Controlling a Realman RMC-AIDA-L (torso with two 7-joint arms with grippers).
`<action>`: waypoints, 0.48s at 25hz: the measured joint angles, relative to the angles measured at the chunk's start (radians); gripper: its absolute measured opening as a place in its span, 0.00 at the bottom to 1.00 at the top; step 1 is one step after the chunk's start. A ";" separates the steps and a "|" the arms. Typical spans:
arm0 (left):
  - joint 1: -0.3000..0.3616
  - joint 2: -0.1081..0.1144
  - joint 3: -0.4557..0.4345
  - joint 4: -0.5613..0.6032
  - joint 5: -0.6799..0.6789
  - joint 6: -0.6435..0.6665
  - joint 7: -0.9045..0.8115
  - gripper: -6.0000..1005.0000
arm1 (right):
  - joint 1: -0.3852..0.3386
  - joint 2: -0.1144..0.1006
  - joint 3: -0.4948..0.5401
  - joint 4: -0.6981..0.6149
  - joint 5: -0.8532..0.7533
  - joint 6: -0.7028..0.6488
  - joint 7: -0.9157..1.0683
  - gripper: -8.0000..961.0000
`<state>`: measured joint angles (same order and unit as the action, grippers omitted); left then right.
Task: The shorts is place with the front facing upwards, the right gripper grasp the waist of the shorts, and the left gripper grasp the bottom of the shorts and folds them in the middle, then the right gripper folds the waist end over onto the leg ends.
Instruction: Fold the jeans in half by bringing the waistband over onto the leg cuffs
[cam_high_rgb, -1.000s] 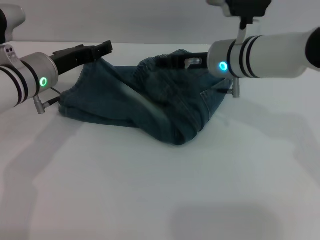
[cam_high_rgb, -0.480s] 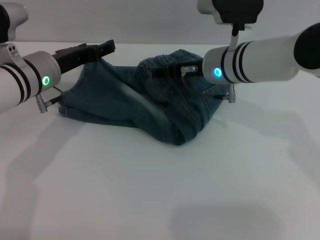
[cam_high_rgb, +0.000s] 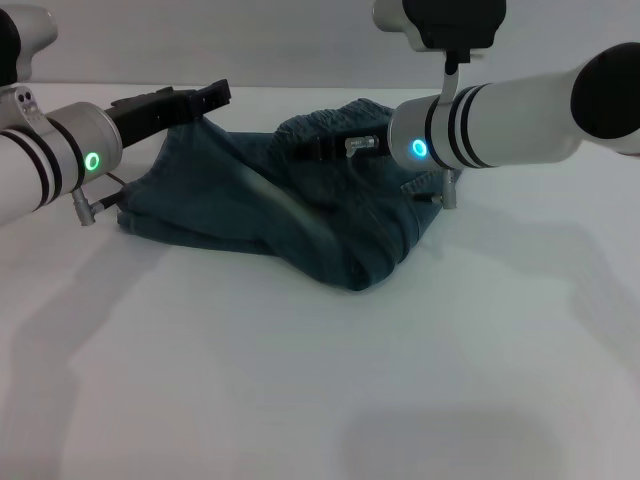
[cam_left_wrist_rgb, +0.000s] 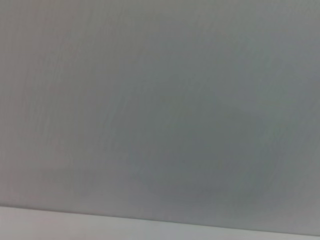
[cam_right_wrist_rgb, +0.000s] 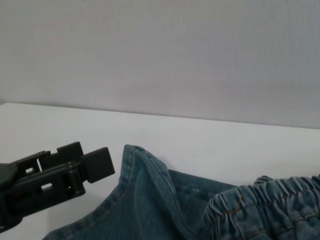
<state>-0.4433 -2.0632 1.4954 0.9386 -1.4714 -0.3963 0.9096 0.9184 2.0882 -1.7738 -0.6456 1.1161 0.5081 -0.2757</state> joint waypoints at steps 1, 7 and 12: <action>0.000 0.000 0.000 0.000 0.000 0.000 0.000 0.82 | 0.000 0.000 -0.001 0.003 0.000 0.000 0.000 0.70; -0.001 0.000 0.000 0.000 -0.001 0.000 0.002 0.82 | 0.011 0.001 -0.002 0.030 0.001 -0.009 0.004 0.70; -0.004 -0.001 0.000 -0.002 -0.006 0.000 0.014 0.82 | 0.032 0.002 -0.003 0.062 0.004 -0.012 0.005 0.70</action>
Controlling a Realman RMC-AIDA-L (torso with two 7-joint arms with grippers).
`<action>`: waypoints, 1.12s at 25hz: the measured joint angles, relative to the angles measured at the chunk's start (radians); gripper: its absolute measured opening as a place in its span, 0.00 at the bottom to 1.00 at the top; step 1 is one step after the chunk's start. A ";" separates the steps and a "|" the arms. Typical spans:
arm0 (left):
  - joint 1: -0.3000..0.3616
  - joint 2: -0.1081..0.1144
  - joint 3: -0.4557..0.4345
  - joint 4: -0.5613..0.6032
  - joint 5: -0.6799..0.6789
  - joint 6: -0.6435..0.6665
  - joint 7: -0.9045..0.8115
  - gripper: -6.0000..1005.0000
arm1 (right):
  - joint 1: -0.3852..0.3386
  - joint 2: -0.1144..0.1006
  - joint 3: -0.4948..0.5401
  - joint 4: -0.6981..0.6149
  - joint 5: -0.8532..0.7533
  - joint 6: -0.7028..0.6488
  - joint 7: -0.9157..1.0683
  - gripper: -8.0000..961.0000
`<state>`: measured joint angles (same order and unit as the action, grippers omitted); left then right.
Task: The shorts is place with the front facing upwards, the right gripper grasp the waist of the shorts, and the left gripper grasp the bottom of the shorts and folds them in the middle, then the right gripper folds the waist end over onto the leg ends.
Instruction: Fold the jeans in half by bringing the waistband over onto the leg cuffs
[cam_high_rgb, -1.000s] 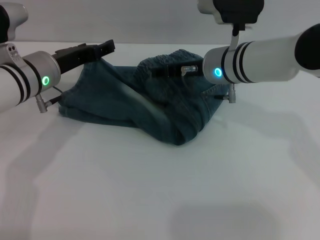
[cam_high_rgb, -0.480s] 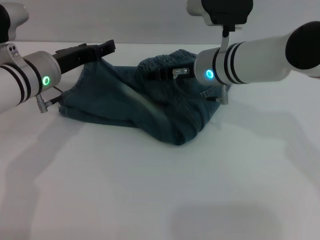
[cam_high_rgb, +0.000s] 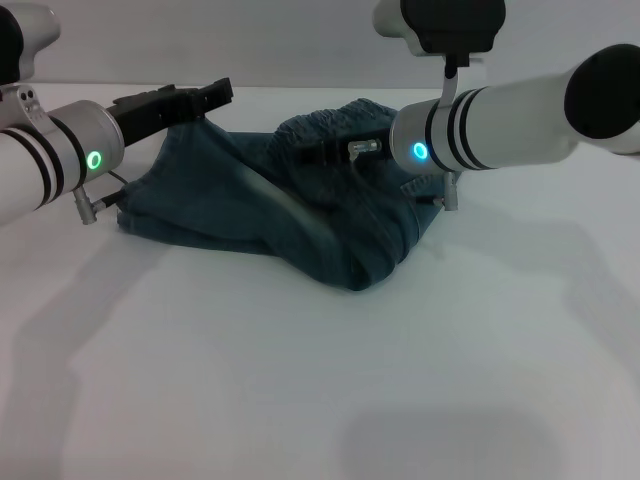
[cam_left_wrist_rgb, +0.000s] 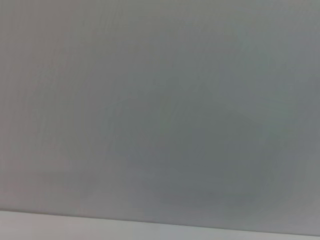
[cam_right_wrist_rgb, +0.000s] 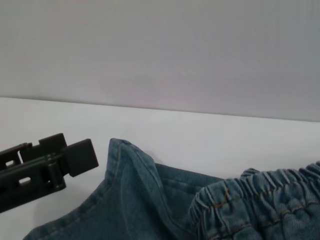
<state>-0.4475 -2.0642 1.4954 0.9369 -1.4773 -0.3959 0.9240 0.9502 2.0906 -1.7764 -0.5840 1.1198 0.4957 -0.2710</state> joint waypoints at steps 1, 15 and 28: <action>0.000 0.000 0.000 0.000 0.000 0.000 0.000 0.82 | 0.005 0.000 0.000 0.007 0.005 0.000 0.000 0.70; 0.000 0.001 0.000 -0.001 0.000 0.001 0.000 0.82 | 0.020 0.000 -0.014 0.006 0.027 0.009 -0.002 0.66; -0.002 0.001 0.000 -0.004 0.001 0.003 0.000 0.82 | 0.075 0.000 -0.017 0.103 0.036 0.014 0.015 0.60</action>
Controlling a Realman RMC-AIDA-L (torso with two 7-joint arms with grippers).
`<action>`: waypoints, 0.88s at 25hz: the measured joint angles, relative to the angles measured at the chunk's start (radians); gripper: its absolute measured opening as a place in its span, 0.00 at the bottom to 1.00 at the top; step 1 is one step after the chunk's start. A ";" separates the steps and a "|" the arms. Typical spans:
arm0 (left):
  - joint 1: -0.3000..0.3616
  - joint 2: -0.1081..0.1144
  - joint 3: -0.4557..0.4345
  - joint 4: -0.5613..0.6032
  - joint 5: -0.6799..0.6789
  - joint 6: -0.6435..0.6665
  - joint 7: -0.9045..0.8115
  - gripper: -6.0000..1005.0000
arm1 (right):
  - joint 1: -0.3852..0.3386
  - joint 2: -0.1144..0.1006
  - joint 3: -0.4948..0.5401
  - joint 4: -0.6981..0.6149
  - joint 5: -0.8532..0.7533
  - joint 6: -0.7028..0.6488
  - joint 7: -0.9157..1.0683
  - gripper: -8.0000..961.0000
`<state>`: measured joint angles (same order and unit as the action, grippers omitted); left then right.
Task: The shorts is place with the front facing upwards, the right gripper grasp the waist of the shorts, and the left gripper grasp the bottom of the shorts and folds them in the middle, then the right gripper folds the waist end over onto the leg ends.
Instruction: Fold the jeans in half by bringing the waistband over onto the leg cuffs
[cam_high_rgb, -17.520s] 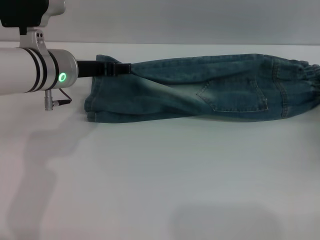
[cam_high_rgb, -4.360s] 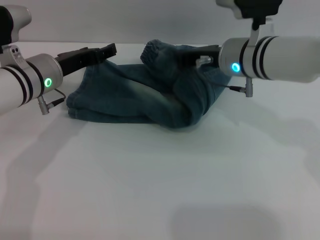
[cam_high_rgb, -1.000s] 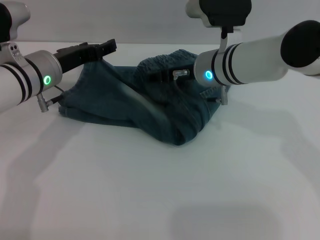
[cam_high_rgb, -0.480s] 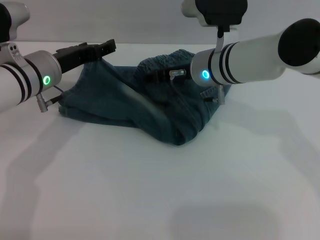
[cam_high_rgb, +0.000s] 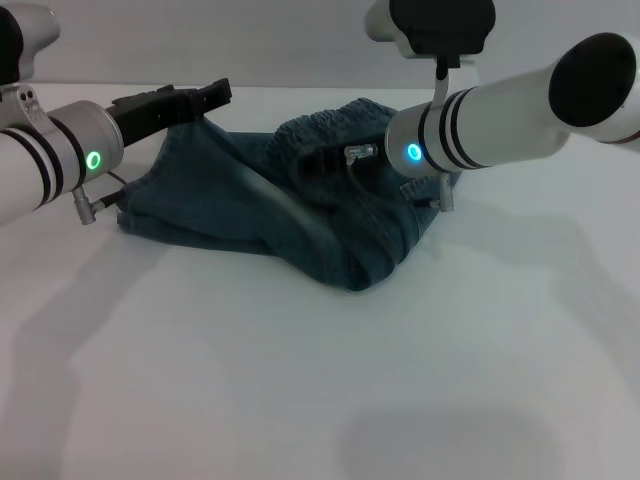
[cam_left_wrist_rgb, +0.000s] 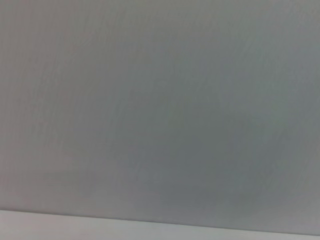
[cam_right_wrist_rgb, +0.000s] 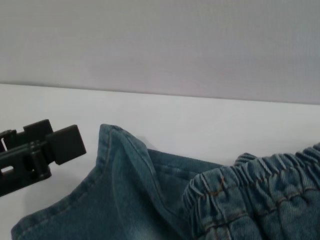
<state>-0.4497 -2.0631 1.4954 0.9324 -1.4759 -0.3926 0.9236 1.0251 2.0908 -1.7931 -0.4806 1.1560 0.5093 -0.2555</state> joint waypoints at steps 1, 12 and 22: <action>0.000 0.000 0.000 0.000 0.000 0.000 0.000 0.82 | 0.001 0.000 0.000 0.001 0.000 0.003 0.002 0.60; 0.000 0.001 0.000 -0.005 0.008 -0.003 0.000 0.82 | -0.034 -0.003 -0.050 -0.081 -0.006 0.002 -0.003 0.17; 0.007 0.002 -0.003 -0.005 0.008 0.001 0.000 0.82 | -0.090 -0.008 -0.043 -0.139 -0.006 -0.023 -0.005 0.03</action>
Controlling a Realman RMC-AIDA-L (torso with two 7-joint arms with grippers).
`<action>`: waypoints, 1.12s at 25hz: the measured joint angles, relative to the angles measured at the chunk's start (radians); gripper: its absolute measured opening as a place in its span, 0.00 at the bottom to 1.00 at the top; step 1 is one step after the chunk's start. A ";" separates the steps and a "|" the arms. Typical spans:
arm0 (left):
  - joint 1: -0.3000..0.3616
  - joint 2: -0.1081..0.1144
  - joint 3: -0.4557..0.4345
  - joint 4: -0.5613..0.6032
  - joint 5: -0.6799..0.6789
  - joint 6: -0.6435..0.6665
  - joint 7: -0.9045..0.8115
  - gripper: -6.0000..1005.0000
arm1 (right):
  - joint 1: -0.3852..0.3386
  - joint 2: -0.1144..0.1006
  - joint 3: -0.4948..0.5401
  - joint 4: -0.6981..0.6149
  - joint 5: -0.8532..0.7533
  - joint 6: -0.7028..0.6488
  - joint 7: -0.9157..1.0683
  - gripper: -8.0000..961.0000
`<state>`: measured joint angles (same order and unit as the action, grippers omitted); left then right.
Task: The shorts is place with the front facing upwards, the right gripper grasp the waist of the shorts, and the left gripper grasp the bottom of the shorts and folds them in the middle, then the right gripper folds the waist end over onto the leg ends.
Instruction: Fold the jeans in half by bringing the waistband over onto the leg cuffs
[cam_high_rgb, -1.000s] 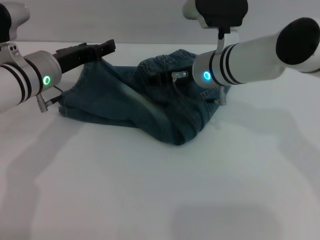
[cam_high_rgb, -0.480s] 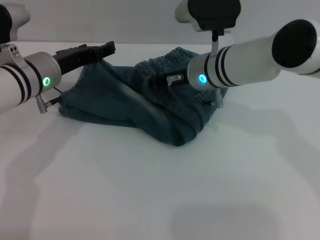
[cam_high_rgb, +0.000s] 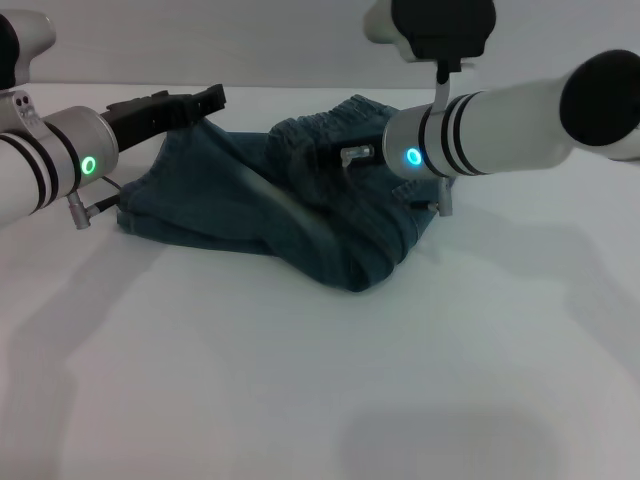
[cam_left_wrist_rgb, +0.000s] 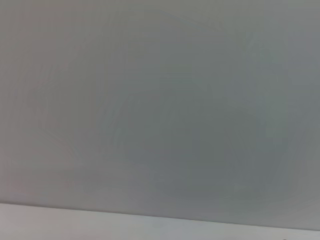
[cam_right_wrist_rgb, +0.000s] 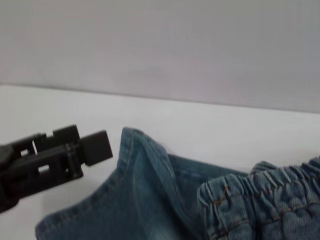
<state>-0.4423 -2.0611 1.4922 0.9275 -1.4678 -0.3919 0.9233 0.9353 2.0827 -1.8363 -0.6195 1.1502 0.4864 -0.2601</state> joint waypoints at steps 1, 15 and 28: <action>0.001 0.001 -0.001 0.000 0.000 0.001 0.000 0.82 | -0.014 -0.001 0.001 -0.018 -0.001 -0.009 -0.001 0.02; 0.021 0.003 -0.007 -0.001 0.000 0.044 0.009 0.82 | -0.221 -0.010 0.072 -0.327 -0.082 -0.041 -0.017 0.01; 0.044 0.002 -0.008 -0.007 -0.002 0.066 0.014 0.82 | -0.263 -0.010 0.072 -0.485 -0.109 -0.019 -0.028 0.01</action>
<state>-0.3988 -2.0590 1.4844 0.9204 -1.4696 -0.3259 0.9372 0.6719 2.0724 -1.7641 -1.1049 1.0414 0.4671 -0.2884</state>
